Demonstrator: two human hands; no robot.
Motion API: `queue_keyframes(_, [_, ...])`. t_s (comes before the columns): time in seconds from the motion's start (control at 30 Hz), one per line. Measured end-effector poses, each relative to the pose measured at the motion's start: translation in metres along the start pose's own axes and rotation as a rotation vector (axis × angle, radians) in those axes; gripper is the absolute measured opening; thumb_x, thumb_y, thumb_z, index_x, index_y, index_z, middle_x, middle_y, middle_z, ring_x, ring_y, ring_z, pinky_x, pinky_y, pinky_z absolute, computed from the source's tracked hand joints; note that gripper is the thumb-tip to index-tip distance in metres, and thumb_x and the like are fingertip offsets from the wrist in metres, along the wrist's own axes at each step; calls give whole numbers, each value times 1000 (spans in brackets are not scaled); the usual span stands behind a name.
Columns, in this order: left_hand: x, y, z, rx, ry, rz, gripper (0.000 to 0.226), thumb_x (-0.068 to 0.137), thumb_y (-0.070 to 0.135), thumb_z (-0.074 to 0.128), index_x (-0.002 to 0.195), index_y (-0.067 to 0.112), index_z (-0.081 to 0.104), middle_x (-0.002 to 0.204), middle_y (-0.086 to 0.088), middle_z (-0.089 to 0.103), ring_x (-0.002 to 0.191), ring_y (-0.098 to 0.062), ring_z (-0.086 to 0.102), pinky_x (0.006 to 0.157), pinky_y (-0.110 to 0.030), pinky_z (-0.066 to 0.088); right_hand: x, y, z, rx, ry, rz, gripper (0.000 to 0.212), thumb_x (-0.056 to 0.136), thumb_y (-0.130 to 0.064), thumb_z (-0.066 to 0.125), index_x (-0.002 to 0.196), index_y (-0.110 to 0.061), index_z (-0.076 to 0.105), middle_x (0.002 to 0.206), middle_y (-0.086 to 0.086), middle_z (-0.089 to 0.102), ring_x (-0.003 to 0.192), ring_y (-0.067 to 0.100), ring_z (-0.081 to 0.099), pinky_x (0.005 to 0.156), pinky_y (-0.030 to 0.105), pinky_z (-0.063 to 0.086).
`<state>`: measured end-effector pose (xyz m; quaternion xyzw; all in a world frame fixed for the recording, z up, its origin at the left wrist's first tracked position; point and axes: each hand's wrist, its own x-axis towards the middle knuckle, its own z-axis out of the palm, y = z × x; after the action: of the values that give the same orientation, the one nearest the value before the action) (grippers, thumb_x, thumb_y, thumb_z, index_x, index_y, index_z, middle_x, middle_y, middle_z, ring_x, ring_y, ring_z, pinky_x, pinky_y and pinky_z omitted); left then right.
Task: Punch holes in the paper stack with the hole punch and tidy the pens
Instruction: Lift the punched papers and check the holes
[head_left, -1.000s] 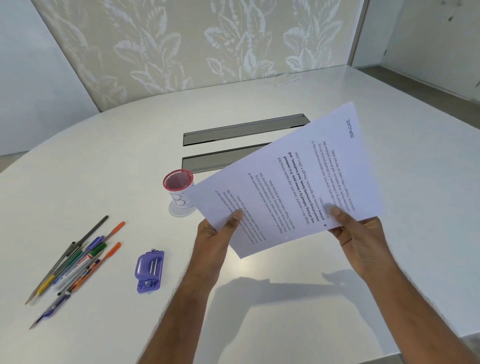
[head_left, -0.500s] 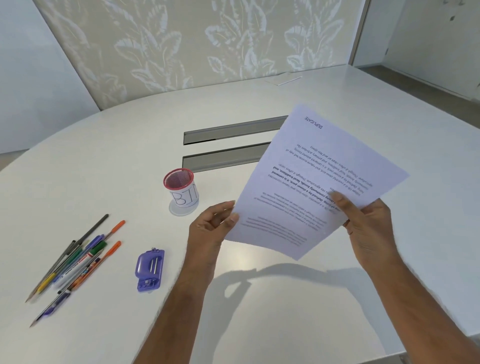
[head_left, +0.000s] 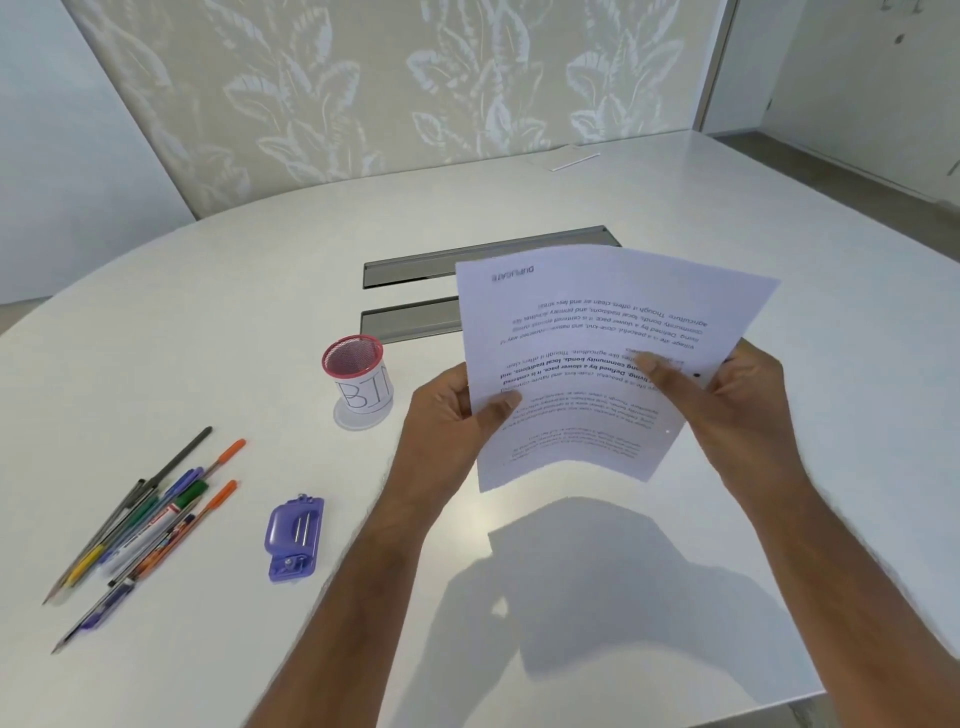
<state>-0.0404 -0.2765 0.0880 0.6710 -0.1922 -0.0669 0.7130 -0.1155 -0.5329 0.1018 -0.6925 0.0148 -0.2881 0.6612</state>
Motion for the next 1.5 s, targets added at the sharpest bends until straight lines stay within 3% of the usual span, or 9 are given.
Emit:
queue_keyframes(0.17, [-11,-36,7,85,-2,-121,25,94,16,74,116,27,76,112,11,81,101,-11,78,79,-22,59,-19,32,4,-49,-58,114,21,88,-24,85,104,-37,81,104,-13,83,90,6,81,71,17,60])
queue_keyframes(0.3, [-16,-47,7,97,0,-158,27,94,23,73,122,24,74,114,11,80,104,-11,77,81,-22,60,-31,53,2,-117,-80,186,26,91,-22,84,102,-45,79,104,-19,82,92,4,80,71,13,59])
queue_keyframes(0.43, [-14,-38,10,94,37,-153,24,92,32,77,116,28,77,109,14,81,98,-8,77,74,-15,57,-31,56,1,-100,-80,201,22,88,-30,85,105,-41,78,107,-17,82,94,6,80,71,14,59])
queue_keyframes(0.67, [-15,-25,13,78,80,-171,14,97,28,73,102,41,78,103,16,81,86,-2,77,66,-10,54,-30,55,-4,-96,-124,185,25,92,-27,82,111,-42,77,111,-16,82,98,6,79,77,13,58])
queue_keyframes(0.77, [-15,-22,11,36,90,-175,14,97,28,74,109,33,78,105,13,82,90,-5,78,69,-11,55,-31,60,-10,-43,-147,202,25,93,-22,82,115,-34,78,113,-9,83,100,13,80,79,18,60])
queue_keyframes(0.9, [-15,-16,4,-22,96,-155,18,97,26,74,114,27,78,110,7,82,98,-12,78,74,-16,57,-33,64,-18,-28,-129,252,17,90,-28,83,107,-26,78,109,-2,84,98,19,81,81,23,63])
queue_keyframes(1.17, [-11,-7,-7,-120,125,-79,25,98,25,72,122,31,74,123,1,78,115,-21,73,101,-46,55,-36,67,-22,-18,-107,261,23,84,-38,88,96,-22,76,101,3,84,88,21,81,77,22,62])
queue_keyframes(1.3, [-11,-5,-7,-252,103,-60,30,98,22,72,127,26,72,131,-5,74,123,-27,69,106,-49,52,-36,70,-21,98,-31,345,46,70,-45,95,98,-15,76,106,10,84,90,23,79,89,38,62])
queue_keyframes(1.5, [-14,-7,1,-348,89,-72,30,97,18,71,123,33,74,132,-4,74,121,-24,70,99,-41,56,-45,72,4,486,-38,392,58,71,-26,98,124,-16,78,130,13,76,117,27,75,92,33,61])
